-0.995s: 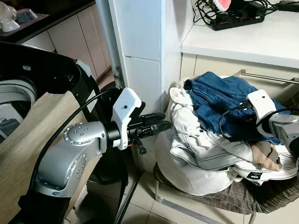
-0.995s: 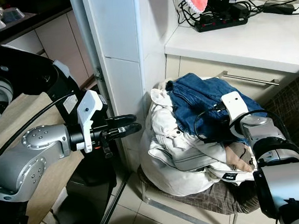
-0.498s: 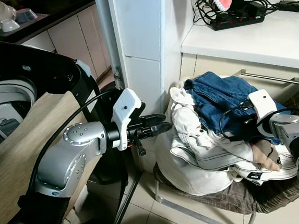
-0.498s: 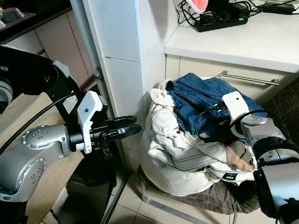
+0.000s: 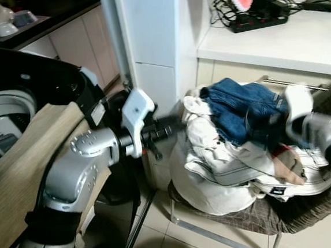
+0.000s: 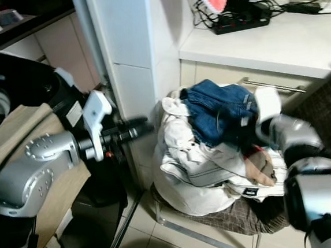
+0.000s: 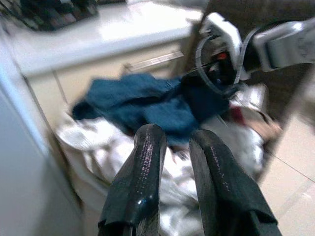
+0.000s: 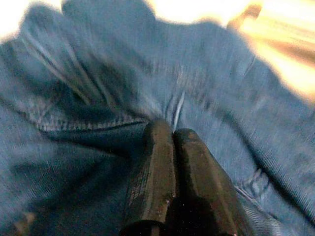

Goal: Clothes washing

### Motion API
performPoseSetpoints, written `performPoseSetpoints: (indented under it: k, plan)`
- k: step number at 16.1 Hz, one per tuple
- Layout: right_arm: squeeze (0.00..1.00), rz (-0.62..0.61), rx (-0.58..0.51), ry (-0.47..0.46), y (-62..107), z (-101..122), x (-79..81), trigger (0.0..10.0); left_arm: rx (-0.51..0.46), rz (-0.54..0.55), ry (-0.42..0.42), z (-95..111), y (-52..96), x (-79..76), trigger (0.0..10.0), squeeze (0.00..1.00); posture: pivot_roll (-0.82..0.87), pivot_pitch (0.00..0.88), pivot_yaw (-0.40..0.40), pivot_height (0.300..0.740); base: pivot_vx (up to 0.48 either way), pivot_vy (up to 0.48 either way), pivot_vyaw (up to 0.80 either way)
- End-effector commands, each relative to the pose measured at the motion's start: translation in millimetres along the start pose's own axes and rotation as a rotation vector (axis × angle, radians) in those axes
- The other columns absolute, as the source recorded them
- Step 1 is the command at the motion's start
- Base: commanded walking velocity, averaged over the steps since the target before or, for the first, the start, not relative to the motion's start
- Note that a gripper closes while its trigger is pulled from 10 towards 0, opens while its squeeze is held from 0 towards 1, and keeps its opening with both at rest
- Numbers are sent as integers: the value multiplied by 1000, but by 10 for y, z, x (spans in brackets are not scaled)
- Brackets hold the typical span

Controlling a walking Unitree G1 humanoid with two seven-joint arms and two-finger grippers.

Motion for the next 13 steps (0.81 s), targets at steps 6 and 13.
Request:
performPoseSetpoints:
  k: [6, 13]
  plan:
    - [0, 436, -476, -52, 662, 948, 281, 0, -332, 145, -52, 618, -56, 191, 10000, 0, -128, 0, 41, 740, 0, 0, 0]
    - [0, 726, -679, -179, 1226, 1115, 582, 0, -365, -68, 55, 677, -355, -147, 10000, 1000, -143, 0, 37, 740, 0, 0, 0]
Point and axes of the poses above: a point about 5 cm out from each wrist's last joint towards the gripper, its own y axis pointing back from the gripper into the wrist, its own z axis along the axis of the wrist's last joint, x = y × z, the point moved 2 cm from there along -y, pointing out of the wrist towards the gripper, and after that the axes turned 2 degrees about -y, right-handed, at the moved point
